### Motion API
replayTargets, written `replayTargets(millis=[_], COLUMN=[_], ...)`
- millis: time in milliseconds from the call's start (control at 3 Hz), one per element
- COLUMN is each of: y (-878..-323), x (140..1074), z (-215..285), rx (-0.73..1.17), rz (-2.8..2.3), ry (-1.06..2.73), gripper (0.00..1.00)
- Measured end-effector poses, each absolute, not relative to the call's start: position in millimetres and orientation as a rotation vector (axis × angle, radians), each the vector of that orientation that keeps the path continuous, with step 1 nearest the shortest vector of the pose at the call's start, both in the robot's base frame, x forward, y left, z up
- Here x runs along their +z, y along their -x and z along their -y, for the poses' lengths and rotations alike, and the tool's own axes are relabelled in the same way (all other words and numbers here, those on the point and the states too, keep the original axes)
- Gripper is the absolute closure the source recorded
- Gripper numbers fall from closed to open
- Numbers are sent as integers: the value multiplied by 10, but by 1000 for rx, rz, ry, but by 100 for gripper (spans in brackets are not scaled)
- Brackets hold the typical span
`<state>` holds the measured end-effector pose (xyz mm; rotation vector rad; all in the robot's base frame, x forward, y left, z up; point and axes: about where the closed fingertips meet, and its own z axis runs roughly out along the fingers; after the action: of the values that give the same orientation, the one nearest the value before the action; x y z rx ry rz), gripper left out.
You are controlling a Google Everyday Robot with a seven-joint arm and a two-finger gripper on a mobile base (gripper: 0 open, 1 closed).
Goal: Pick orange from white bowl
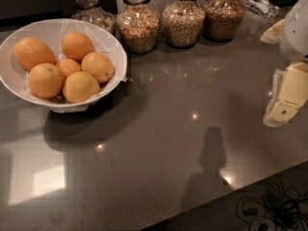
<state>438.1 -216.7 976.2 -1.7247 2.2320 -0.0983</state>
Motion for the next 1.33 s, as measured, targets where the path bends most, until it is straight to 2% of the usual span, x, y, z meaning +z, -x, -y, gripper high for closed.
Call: replayTargets(millis=[333,667,1333], y=[-4382,-4532,-5088], x=[9762,9693,9645], z=[2166,1903,759], rx=[-98,-52,83], rz=[-2232,-2155,-1861], ry=[1725,1758,1890], gripper=[0,0,0])
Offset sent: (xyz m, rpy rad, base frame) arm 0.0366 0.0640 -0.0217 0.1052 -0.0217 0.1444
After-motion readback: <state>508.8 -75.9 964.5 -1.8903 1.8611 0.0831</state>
